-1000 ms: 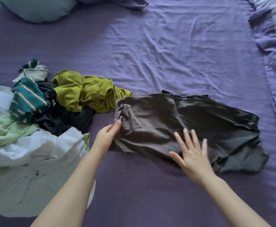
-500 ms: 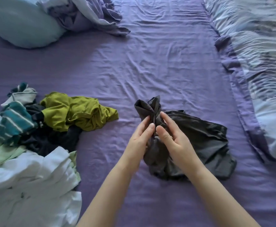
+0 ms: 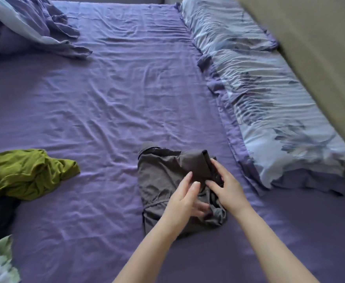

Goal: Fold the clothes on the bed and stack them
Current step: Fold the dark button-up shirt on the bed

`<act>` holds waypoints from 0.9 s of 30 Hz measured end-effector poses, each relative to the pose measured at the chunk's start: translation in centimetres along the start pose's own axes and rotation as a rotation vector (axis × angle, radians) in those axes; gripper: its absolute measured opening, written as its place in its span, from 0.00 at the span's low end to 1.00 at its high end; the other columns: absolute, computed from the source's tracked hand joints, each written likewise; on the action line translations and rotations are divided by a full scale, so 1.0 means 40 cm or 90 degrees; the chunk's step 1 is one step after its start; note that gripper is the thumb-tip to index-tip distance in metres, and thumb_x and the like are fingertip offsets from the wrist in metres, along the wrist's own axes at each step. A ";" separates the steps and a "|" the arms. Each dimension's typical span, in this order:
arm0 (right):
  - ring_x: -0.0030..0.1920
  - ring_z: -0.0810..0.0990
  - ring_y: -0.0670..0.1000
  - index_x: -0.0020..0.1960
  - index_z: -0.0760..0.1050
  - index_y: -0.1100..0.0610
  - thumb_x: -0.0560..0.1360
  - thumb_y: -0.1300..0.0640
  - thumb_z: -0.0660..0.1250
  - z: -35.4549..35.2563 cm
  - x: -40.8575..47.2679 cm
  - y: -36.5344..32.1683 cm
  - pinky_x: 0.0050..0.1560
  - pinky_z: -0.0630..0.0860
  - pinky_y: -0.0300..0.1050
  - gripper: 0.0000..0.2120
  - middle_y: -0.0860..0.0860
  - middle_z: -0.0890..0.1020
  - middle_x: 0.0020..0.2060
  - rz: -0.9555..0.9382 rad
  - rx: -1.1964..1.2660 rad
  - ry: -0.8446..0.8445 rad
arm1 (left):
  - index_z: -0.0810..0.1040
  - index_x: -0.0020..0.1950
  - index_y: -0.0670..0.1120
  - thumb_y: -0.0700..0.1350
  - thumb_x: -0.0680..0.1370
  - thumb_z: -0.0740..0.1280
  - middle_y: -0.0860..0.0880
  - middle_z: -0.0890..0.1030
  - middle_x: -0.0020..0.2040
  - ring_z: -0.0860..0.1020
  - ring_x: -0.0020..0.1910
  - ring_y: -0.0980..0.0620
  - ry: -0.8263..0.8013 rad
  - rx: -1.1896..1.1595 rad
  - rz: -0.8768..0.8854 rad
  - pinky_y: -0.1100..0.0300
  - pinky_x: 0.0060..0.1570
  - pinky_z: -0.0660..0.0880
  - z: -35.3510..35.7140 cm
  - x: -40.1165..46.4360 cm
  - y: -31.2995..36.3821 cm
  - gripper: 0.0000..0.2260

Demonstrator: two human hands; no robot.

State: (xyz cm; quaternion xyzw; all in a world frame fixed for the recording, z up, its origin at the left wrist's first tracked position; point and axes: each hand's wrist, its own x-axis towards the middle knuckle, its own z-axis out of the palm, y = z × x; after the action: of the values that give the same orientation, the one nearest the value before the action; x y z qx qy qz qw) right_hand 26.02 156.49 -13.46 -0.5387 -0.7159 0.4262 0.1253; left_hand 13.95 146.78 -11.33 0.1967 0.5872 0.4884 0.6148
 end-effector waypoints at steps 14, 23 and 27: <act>0.66 0.65 0.61 0.77 0.39 0.43 0.80 0.44 0.54 0.158 0.079 0.195 0.62 0.67 0.52 0.32 0.59 0.59 0.72 0.143 -0.380 -0.018 | 0.43 0.77 0.62 0.75 0.70 0.49 0.50 0.38 0.79 0.32 0.75 0.44 0.067 1.060 0.092 0.37 0.71 0.34 -0.183 0.212 -0.246 0.39; 0.55 0.75 0.59 0.75 0.57 0.50 0.76 0.67 0.64 0.093 0.069 0.175 0.58 0.67 0.43 0.32 0.59 0.72 0.55 -0.034 -0.043 0.099 | 0.58 0.77 0.48 0.40 0.74 0.71 0.44 0.66 0.72 0.67 0.70 0.47 0.442 0.250 -0.019 0.55 0.69 0.63 -0.203 0.182 -0.171 0.35; 0.57 0.75 0.62 0.74 0.62 0.54 0.74 0.68 0.67 0.005 0.106 0.157 0.58 0.66 0.45 0.31 0.61 0.75 0.56 -0.081 -0.087 0.172 | 0.62 0.75 0.52 0.39 0.74 0.71 0.52 0.69 0.65 0.69 0.60 0.60 0.375 0.261 0.108 0.68 0.63 0.62 -0.157 0.203 -0.098 0.33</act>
State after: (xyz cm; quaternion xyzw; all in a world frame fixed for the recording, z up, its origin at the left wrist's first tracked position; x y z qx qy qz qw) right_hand 28.44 160.47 -19.45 -0.5517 -0.7527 0.2914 0.2103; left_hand 8.31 149.70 -20.30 0.2149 0.8064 0.4453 0.3245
